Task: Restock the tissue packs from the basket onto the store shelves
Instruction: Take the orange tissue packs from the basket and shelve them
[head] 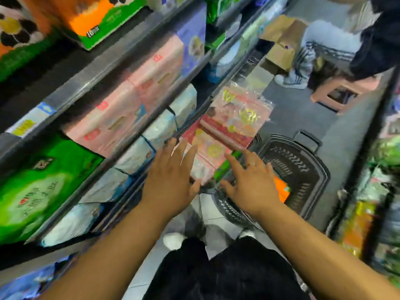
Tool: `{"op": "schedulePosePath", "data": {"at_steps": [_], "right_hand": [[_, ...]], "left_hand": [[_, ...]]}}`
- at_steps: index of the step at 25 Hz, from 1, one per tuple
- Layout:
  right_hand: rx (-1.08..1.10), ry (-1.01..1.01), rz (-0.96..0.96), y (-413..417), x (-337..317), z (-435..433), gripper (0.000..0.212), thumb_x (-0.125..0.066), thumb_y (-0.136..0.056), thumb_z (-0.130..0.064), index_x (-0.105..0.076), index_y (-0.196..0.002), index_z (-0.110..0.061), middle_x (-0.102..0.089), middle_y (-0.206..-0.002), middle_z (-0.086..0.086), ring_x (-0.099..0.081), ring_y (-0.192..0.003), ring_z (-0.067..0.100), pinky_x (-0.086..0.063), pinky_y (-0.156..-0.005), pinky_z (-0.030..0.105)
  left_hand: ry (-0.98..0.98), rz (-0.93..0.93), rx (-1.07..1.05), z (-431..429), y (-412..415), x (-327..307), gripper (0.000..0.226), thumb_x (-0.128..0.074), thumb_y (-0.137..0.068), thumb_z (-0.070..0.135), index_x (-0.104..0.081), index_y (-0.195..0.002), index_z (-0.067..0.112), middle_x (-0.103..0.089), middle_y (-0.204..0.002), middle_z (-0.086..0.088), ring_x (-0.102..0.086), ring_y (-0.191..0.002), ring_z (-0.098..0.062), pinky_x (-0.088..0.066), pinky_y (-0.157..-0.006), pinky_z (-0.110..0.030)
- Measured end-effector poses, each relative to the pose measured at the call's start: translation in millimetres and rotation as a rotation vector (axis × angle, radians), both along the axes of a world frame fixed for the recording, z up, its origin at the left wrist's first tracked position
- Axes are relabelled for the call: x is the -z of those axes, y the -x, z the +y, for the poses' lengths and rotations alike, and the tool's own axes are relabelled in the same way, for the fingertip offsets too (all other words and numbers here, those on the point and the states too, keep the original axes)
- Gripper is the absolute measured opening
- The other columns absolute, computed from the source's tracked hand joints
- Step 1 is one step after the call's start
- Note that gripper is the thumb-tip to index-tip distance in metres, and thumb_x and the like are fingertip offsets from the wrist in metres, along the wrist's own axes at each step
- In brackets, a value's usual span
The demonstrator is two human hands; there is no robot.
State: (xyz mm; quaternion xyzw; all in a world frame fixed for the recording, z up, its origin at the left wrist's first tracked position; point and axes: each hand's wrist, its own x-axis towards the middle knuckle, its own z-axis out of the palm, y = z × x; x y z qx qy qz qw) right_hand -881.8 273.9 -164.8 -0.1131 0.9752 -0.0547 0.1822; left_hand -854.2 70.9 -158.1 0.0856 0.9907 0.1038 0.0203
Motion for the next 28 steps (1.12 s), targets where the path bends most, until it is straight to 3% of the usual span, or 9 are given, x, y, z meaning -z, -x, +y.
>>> {"op": "schedulePosePath", "data": {"at_steps": [3, 8, 14, 21, 28], "right_hand": [[0.131, -0.010, -0.106, -18, 12, 68, 0.072, -0.043, -0.093, -0.062, -0.009, -0.153, -0.041, -0.006, -0.162, 0.006, -0.005, -0.149, 0.028, -0.011, -0.115, 0.058], [0.279, -0.016, -0.157, -36, 41, 173, 0.073, -0.049, -0.090, -0.058, -0.014, -0.152, -0.040, -0.010, -0.162, 0.006, -0.010, -0.148, 0.027, -0.018, -0.116, 0.055], [0.395, 0.003, -0.250, -41, 105, 252, 0.075, -0.049, -0.090, -0.057, -0.013, -0.152, -0.037, -0.012, -0.160, 0.009, -0.014, -0.147, 0.031, -0.020, -0.115, 0.052], [0.698, 0.092, -0.436, -27, 237, 283, 0.074, -0.050, -0.092, -0.054, -0.012, -0.153, -0.035, -0.010, -0.158, 0.007, -0.018, -0.142, 0.033, -0.037, -0.106, 0.050], [0.924, 0.088, -0.454, -5, 398, 291, 0.083, -0.057, -0.089, -0.056, -0.016, -0.152, -0.022, -0.020, -0.153, 0.013, -0.033, -0.134, 0.038, -0.043, -0.096, 0.048]], "left_hand": [[0.007, -0.042, 0.097, 64, -4, 13, 0.087, -0.079, -0.069, 0.045, -0.043, -0.139, 0.008, -0.048, -0.142, -0.019, -0.043, -0.132, -0.041, -0.034, -0.106, -0.056], [-0.021, -0.184, 0.143, 174, 1, 44, 0.084, -0.068, -0.079, 0.048, -0.034, -0.147, 0.012, -0.034, -0.153, -0.015, -0.027, -0.142, -0.036, -0.024, -0.115, -0.051], [-0.047, -0.266, 0.173, 273, 24, 105, 0.078, -0.057, -0.075, 0.047, -0.044, -0.141, 0.006, -0.046, -0.142, -0.021, -0.041, -0.133, -0.040, -0.032, -0.109, -0.051], [-0.034, -0.460, 0.291, 324, 68, 244, 0.080, -0.062, -0.083, 0.047, -0.029, -0.148, 0.014, -0.034, -0.150, -0.015, -0.025, -0.143, -0.032, -0.017, -0.119, -0.041], [-0.010, -0.621, 0.312, 336, 118, 407, 0.082, -0.065, -0.084, 0.046, -0.027, -0.148, 0.010, -0.036, -0.147, -0.014, -0.029, -0.138, -0.030, -0.021, -0.116, -0.040]]}}
